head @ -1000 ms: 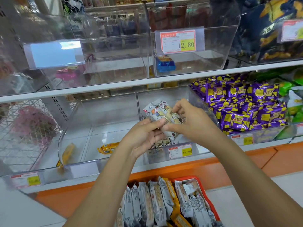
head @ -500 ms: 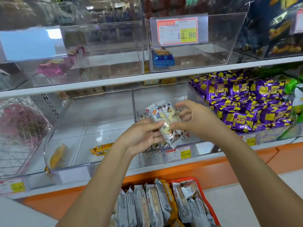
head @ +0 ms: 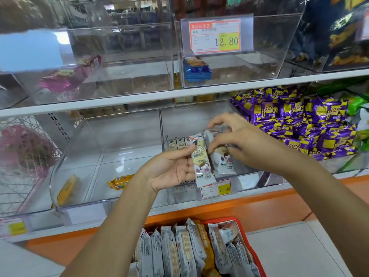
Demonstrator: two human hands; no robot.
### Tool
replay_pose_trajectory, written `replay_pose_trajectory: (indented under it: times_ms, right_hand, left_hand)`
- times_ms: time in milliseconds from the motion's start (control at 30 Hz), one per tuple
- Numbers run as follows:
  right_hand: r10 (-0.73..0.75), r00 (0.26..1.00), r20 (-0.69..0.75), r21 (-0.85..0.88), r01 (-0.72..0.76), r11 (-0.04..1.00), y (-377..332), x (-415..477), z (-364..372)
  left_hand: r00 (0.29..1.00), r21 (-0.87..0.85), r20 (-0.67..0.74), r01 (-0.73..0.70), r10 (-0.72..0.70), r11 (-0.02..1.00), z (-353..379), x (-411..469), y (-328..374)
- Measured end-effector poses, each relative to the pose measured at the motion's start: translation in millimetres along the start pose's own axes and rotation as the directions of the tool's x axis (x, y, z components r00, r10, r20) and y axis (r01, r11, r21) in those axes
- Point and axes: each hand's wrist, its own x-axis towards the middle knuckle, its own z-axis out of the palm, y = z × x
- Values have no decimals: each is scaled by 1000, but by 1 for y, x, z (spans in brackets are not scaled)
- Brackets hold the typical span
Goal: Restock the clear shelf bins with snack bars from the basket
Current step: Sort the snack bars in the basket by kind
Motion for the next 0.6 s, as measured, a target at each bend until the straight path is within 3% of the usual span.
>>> replay_pose_trajectory:
  times_ms: [133, 233, 367, 467, 533, 600]
  right_hand:
    - [13, 996, -93, 107, -2, 994, -2, -2, 9]
    - [214, 970, -117, 297, -171, 939, -7, 1, 11]
    - [460, 887, -25, 376, -418, 827, -11, 6, 11]
    - [535, 840, 88, 308, -534, 787, -18, 6, 16]
    - [534, 843, 64, 203, -535, 820, -21, 9, 21]
    - [590, 806, 53, 166, -590, 790, -18, 13, 20]
  left_hand:
    - [1000, -86, -24, -12, 10, 996, 1, 3, -1]
    - [990, -98, -129, -68, 56, 993, 4, 7, -2]
    - [968, -113, -213, -159, 132, 981, 14, 13, -3]
    - [941, -47, -289, -198, 177, 979, 22, 19, -4]
    - [930, 27, -316, -191, 190, 981, 29, 22, -3]
    - [910, 186, -353, -160, 218, 969, 33, 23, -1]
